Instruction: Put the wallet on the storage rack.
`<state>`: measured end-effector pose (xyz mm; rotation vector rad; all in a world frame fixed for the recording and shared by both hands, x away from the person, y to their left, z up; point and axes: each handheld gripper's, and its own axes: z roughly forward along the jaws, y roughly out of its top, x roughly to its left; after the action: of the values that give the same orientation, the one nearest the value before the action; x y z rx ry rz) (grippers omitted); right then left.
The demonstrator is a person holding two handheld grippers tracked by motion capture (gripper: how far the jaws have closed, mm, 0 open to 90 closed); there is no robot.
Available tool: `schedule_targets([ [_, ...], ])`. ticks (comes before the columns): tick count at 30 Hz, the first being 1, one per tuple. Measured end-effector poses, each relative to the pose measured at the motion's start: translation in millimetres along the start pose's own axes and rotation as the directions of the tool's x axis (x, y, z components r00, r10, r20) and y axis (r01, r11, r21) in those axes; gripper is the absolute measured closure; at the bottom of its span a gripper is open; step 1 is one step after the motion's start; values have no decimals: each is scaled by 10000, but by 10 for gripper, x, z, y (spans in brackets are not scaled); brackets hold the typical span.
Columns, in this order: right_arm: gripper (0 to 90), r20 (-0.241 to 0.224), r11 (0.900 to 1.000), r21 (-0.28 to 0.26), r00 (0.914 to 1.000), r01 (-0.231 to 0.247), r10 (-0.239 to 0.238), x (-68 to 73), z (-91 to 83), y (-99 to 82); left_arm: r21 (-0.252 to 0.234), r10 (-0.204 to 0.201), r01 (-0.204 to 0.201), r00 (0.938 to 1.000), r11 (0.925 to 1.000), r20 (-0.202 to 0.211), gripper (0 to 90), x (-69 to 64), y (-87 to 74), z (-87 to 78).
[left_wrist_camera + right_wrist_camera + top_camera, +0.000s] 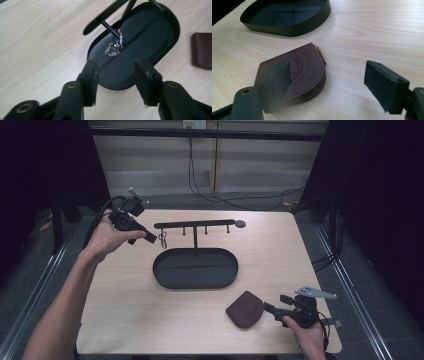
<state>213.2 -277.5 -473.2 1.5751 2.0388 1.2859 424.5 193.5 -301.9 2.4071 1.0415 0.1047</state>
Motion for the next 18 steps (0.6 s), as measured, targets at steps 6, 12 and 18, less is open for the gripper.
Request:
schedule_targets([
  [6,217,34,10000,21,10000,-3,3,-7,15,9,-176,-52,53,10000,9998,29,518,24,-220,15],
  [12,217,79,10000,14,10000,-5,5,4,17,9,-597,51,-58,9999,9982,-124,503,-33,-404,38],
  [18,216,57,10000,0,10000,13,-13,7,-3,5,-1216,-118,90,9997,9925,-224,473,-125,-702,79],
])
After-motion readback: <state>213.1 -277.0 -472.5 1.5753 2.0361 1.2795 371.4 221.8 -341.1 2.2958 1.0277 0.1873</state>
